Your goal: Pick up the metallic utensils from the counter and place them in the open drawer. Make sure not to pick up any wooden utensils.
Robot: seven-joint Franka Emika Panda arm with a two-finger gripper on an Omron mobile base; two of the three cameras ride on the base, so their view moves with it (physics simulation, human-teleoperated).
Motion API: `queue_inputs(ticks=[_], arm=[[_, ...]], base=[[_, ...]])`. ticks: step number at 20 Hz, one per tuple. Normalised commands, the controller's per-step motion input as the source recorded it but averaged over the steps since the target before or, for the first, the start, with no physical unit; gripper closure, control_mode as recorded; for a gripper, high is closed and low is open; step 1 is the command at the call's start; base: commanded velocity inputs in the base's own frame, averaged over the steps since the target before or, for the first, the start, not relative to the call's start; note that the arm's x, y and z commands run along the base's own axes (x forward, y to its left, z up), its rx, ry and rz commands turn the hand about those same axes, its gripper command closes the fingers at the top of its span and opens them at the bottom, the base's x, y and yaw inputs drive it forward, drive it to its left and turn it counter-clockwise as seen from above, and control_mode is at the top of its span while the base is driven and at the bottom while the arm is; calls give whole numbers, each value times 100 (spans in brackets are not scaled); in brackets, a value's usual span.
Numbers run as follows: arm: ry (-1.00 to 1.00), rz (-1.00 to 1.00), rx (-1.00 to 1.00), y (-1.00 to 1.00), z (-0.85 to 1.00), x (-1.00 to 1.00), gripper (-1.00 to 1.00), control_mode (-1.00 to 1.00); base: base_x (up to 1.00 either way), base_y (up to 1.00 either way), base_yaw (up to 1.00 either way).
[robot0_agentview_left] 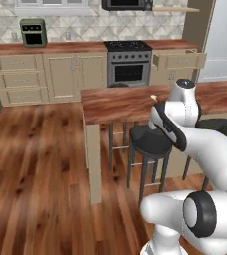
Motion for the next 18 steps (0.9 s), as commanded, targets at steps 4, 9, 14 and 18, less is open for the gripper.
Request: queue_inputs(ticks=[4,9,14,18], arm=[[0,0,0,0,0,0,100,100],[0,0,0,0,0,0,100,100],[0,0,0,0,0,0,100,100],[0,0,0,0,0,0,100,100]], base=[[-1,100,-11],[6,100,-19],[13,100,-23],[39,100,-24]])
